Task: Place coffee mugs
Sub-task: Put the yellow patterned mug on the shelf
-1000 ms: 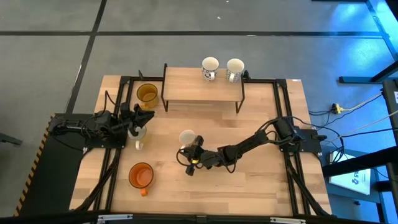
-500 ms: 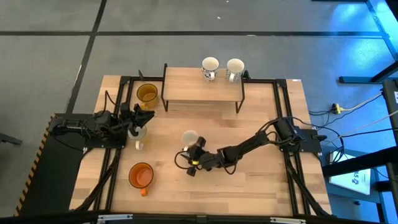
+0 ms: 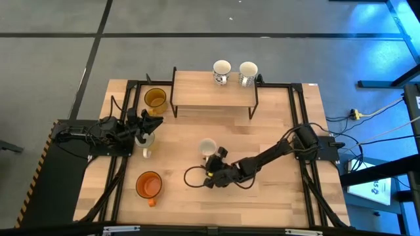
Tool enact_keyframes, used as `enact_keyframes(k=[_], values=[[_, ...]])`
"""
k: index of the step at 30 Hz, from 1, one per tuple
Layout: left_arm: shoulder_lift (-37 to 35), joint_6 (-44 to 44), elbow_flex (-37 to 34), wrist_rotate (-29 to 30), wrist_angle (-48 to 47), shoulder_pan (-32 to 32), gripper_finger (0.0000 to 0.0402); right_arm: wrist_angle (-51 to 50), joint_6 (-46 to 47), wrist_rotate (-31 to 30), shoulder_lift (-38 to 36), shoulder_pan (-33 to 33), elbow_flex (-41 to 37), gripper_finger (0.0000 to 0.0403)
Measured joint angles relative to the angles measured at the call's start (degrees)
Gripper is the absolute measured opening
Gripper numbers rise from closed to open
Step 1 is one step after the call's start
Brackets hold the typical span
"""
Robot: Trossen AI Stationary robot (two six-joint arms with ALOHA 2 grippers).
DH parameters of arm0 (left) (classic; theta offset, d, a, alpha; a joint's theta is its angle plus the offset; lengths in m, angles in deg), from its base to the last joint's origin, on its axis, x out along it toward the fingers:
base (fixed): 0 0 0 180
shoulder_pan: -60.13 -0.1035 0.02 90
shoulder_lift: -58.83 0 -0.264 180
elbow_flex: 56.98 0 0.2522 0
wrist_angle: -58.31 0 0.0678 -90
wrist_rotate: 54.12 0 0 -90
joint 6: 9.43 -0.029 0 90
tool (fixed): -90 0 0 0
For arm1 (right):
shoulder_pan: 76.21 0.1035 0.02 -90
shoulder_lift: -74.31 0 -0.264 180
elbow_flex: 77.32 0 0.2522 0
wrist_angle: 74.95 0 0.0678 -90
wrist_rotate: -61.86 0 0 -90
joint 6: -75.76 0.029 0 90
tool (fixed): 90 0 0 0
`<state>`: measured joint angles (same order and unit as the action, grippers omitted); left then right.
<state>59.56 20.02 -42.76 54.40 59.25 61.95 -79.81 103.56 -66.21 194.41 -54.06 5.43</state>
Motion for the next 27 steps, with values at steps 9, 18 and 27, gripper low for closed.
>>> enact_keyframes(k=[9, 18, 27], values=[[0.00, -0.02, 0.00, 0.00, -0.13, 0.00, 0.0101, -5.80, 4.38, 2.19, -1.50, -0.04, 0.00, 0.0134], [0.00, -0.02, 0.00, 0.02, -0.20, -0.02, 0.0101, -11.70, 3.50, 4.71, -3.81, 0.00, -0.02, 0.0176], [0.02, -0.09, 0.00, 0.02, -2.37, -0.07, 0.0101, -11.72, -3.80, 5.53, -4.22, 0.00, -0.11, 0.0184]])
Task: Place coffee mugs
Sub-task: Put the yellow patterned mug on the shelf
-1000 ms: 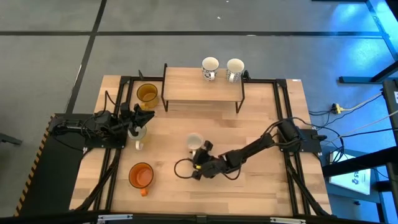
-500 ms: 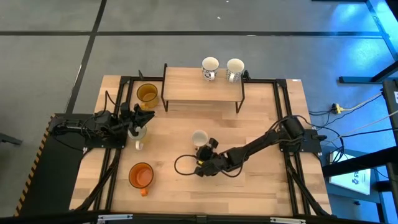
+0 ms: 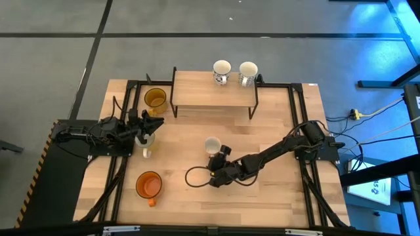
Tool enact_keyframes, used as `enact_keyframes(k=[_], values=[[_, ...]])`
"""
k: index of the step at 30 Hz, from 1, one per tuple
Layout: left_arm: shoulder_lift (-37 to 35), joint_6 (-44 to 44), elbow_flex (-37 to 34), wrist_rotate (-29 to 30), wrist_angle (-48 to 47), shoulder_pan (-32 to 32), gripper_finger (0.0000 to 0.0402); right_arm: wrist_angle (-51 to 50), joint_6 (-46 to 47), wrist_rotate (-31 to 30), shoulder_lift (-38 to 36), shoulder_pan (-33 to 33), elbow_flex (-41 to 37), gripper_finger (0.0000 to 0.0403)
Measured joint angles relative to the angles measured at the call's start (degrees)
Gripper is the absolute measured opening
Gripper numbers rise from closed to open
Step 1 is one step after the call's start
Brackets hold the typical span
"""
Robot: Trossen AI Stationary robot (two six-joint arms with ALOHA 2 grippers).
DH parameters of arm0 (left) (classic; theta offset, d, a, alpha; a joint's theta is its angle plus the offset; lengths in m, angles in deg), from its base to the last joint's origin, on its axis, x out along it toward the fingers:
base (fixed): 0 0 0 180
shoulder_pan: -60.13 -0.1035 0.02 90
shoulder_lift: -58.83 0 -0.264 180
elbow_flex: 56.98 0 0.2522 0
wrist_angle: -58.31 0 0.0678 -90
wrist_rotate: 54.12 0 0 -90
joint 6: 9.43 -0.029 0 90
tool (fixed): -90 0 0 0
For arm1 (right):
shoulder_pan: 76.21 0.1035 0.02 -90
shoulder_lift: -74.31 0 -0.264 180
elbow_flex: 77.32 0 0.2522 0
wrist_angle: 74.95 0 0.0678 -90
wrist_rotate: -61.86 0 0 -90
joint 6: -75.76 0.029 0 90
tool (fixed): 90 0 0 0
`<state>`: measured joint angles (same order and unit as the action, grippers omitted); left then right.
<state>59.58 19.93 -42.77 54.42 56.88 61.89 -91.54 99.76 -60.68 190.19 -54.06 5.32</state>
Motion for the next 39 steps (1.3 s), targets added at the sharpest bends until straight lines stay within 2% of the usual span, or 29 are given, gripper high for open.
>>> enact_keyframes(k=[8, 13, 15, 18, 21, 23, 27, 33, 39], values=[[-0.02, 0.00, 0.00, 0.00, 0.05, 0.02, 0.0101, -3.68, -1.85, -0.37, -0.88, 0.76, 0.02, 0.0184], [-0.02, 0.01, 0.00, 0.20, 0.11, 0.02, 0.0101, -12.55, 2.22, 0.28, -3.35, 1.53, 0.02, 0.0184], [0.00, 0.00, 0.00, 0.37, 0.17, 0.02, 0.0101, -16.92, 6.21, 1.38, -4.91, 1.62, 0.02, 0.0184], [0.00, 0.02, 0.00, 0.50, 0.16, 0.02, 0.0101, -22.14, 13.54, 7.58, -6.99, 1.95, 0.06, 0.0184], [0.00, 0.12, 0.00, 1.01, 0.18, 0.02, 0.0101, -25.48, 28.86, 17.53, -7.45, 1.69, 0.05, 0.0184], [0.00, 0.24, 0.00, 1.46, 0.31, 0.02, 0.0101, -23.67, 39.96, 19.07, -7.43, 1.44, 0.02, 0.0184], [-0.02, 0.22, 0.00, 1.57, 0.40, 0.02, 0.0101, -16.30, 53.79, 11.63, -7.39, 2.23, 0.02, 0.0184], [0.00, 0.52, 0.00, 1.55, 0.23, 0.02, 0.0101, -15.32, 57.88, -5.12, -7.18, 3.06, 3.53, 0.0184], [0.00, 0.57, 0.00, 1.53, 0.05, 0.02, 0.0101, -14.80, 57.14, -7.75, -4.20, 2.99, 5.22, 0.0184]])
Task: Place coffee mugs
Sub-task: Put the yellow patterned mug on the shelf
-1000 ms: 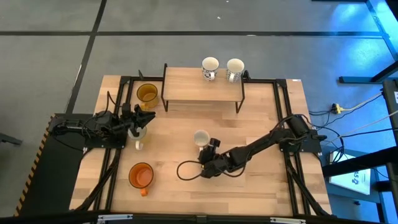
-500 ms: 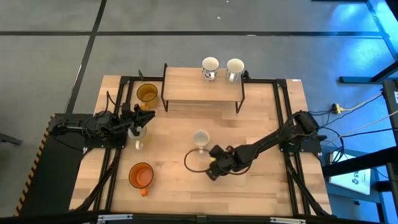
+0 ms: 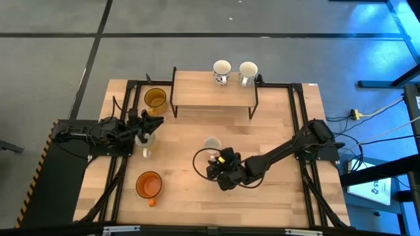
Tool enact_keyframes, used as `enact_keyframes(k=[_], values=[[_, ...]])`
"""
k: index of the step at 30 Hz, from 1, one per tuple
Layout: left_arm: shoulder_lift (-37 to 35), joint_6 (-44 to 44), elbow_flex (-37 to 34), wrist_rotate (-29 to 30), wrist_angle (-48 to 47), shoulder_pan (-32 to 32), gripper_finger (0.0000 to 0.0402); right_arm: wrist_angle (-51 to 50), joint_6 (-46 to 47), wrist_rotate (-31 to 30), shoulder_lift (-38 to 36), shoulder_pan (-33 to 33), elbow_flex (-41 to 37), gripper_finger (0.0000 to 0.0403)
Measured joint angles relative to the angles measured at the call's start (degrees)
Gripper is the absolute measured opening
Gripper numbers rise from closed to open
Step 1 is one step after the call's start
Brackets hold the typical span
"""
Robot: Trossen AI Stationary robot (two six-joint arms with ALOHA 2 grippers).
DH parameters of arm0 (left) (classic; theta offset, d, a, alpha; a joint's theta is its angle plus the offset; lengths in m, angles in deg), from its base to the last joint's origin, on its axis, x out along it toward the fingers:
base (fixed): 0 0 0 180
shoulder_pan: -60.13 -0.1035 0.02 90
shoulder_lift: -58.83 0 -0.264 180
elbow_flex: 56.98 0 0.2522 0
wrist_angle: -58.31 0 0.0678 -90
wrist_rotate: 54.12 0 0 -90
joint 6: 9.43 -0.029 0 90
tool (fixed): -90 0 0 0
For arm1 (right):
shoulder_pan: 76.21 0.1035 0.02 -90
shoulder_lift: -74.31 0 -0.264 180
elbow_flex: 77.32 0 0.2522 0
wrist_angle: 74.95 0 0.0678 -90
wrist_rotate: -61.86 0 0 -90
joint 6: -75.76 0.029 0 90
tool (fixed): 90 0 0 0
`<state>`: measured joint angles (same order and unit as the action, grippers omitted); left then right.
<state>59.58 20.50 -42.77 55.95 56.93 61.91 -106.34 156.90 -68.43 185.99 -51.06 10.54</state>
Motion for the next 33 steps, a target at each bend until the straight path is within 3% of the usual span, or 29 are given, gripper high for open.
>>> enact_keyframes(k=[4, 12, 22, 33], values=[[-0.02, 0.00, 0.00, -0.13, 0.04, 0.00, 0.0101, -1.39, 1.84, -1.13, 2.61, -0.04, 0.10, 0.0184], [-0.02, -0.04, 0.00, -0.17, 0.02, 0.04, 0.0101, -9.57, -0.19, -12.23, 2.63, 0.46, 0.09, 0.0184], [-0.02, -0.49, 0.02, -1.15, -0.13, 0.04, 0.0101, -5.81, -14.80, -14.61, 4.45, 1.22, 0.09, 0.0184], [0.00, -0.54, 0.01, -1.29, -1.40, 0.02, 0.0101, -4.48, -15.50, -18.58, 5.34, 0.67, 0.09, 0.0184]])
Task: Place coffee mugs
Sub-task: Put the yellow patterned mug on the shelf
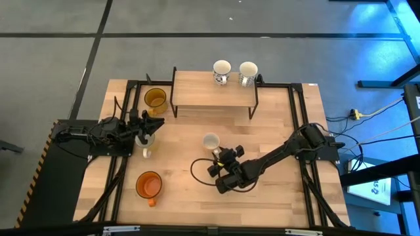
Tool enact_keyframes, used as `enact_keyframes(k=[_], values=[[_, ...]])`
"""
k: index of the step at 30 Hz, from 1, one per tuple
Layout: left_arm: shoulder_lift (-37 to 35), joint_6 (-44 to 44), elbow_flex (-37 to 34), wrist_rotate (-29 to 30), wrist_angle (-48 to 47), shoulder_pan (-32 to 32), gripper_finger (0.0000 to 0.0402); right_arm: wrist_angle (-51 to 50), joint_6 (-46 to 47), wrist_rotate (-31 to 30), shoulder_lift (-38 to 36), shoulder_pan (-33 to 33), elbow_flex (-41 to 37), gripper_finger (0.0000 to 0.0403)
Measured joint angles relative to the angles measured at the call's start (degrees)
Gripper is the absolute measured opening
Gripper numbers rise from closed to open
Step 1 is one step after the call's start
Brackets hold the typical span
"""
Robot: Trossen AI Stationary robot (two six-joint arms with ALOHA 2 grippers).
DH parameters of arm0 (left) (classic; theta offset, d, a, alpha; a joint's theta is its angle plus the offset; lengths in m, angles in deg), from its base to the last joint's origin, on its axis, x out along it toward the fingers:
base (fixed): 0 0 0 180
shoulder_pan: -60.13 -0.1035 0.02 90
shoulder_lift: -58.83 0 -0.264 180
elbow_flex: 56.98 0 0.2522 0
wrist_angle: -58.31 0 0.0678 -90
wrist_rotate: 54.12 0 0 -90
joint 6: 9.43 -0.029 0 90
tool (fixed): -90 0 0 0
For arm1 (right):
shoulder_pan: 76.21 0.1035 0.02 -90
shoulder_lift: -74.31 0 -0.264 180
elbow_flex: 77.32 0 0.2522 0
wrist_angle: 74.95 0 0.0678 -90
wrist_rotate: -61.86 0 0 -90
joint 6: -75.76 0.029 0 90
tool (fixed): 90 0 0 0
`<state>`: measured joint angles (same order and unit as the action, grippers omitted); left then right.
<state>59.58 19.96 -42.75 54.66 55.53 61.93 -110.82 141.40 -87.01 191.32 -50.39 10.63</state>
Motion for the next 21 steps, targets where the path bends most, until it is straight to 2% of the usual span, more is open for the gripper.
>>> enact_keyframes(k=[9, 13, 17, 21], values=[[0.00, -0.56, -0.01, 0.00, 0.02, -0.04, 0.0101, 5.16, -0.47, 1.47, 0.00, 0.03, -3.95, 0.0184], [-0.02, -0.56, -0.01, 0.00, 0.02, -0.04, 0.0101, 9.86, -4.41, 2.34, 0.00, -0.36, -5.13, 0.0178], [0.00, -0.56, -0.01, 0.02, 0.02, -0.03, 0.0101, 13.28, -9.11, 3.68, 0.00, -1.50, -5.57, 0.0146], [-0.02, -0.53, -0.01, 0.02, 0.04, -0.02, 0.0101, 13.05, -9.12, 4.50, 0.00, -2.36, -5.57, 0.0092]])
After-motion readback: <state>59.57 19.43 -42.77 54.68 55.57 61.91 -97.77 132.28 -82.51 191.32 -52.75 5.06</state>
